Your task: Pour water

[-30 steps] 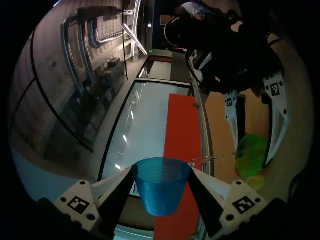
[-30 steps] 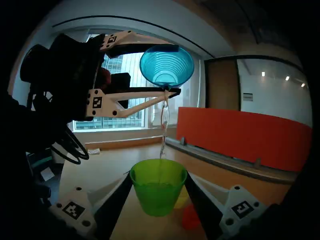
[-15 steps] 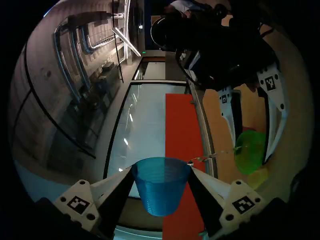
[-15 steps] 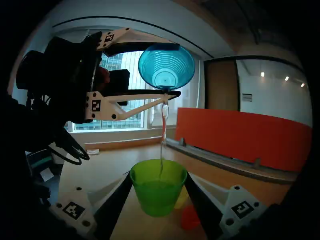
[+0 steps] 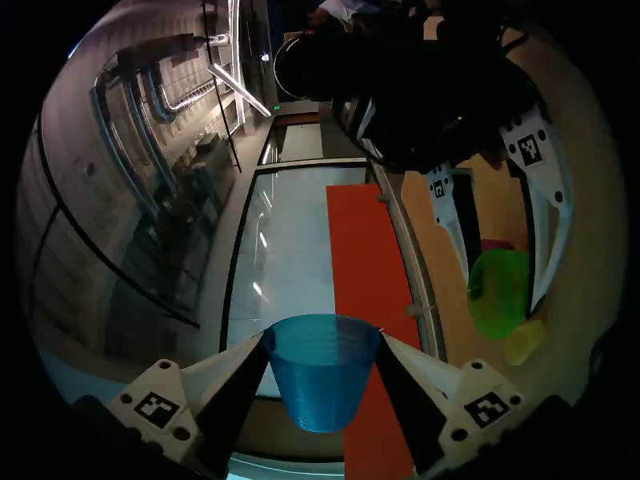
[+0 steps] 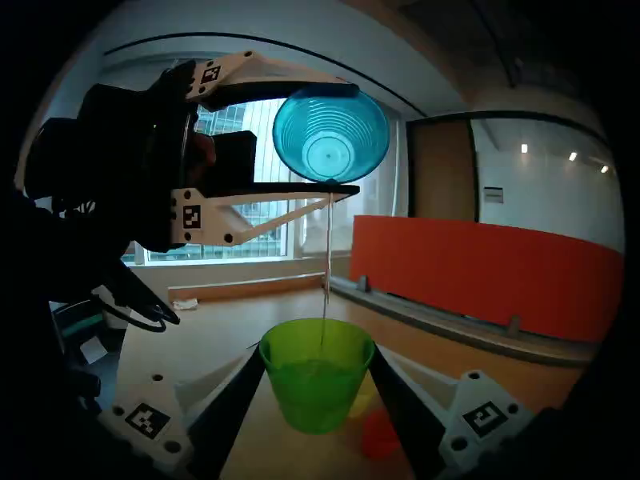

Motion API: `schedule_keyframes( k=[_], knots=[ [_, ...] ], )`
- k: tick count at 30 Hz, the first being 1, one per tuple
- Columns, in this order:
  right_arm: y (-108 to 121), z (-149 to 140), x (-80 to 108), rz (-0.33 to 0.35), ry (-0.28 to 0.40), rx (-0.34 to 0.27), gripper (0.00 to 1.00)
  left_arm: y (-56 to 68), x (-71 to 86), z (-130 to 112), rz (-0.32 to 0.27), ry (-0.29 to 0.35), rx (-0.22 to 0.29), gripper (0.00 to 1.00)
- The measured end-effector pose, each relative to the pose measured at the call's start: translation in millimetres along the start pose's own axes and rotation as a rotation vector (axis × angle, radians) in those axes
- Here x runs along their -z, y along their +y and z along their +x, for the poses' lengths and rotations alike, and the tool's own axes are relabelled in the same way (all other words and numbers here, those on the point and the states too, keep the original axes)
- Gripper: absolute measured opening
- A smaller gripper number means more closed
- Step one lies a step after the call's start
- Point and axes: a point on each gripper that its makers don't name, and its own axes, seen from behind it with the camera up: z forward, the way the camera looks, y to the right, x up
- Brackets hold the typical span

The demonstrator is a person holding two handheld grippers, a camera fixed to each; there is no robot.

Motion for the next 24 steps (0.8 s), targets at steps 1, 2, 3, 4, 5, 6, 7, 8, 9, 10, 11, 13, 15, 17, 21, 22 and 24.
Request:
schedule_keyframes(
  k=[1,2,3,4,5,6,7,8,9,10,11,13,15,17,21,22,24],
  knots=[
    [0,0,0.1,0.0,0.0,0.0,0.92,0.2,0.0,1,0.0,0.001,0.0,0.88],
    [0,0,0.2,-0.001,0.001,0.0,0.92,0.4,-0.1,1,-0.001,0.003,0.0,0.88],
    [0,0,0.3,-0.001,0.001,0.0,0.92,0.6,-0.1,2,0.0,0.004,0.0,0.88],
    [0,1,0.4,-0.001,0.002,0.0,0.92,0.7,-0.1,2,0.0,0.004,0.0,0.88],
    [0,1,0.5,-0.001,0.002,0.0,0.92,0.8,-0.1,3,0.001,0.005,0.0,0.88],
    [0,1,0.5,-0.001,0.002,0.0,0.92,1.0,-0.2,3,0.001,0.005,0.0,0.88],
    [1,1,0.5,-0.001,0.003,0.0,0.92,1.2,-0.3,3,0.001,0.005,0.0,0.88],
    [1,1,0.5,-0.002,0.003,-0.001,0.92,1.3,-0.4,3,0.001,0.006,0.0,0.88],
    [1,1,0.4,-0.002,0.003,-0.001,0.92,1.2,-0.6,3,0.001,0.006,0.0,0.88],
    [2,1,0.3,-0.002,0.003,0.0,0.92,1.0,-0.8,2,0.001,0.006,0.0,0.88],
    [2,1,0.2,-0.003,0.004,0.0,0.92,0.7,-1.1,2,0.001,0.006,0.0,0.88],
    [2,1,0.0,-0.003,0.004,-0.001,0.92,0.2,-2.0,1,0.0,0.006,0.002,0.88],
    [2,2,-0.2,-0.003,0.005,-0.002,0.92,-0.6,-3.0,0,0.001,0.008,0.008,0.88],
    [2,2,-0.4,-0.004,0.006,-0.002,0.92,-2.0,-3.7,-1,0.007,0.01,0.022,0.88],
    [3,2,-0.3,-0.006,0.007,-0.001,0.92,-1.9,-5.6,-6,0.007,0.008,0.096,0.88],
    [3,3,-0.1,-0.008,0.008,0.0,0.92,-1.3,-6.2,-7,0.007,0.008,0.12,0.88],
    [4,3,0.2,-0.01,0.011,0.0,0.92,-0.1,-7.6,-9,0.005,0.009,0.173,0.88]
  ],
)
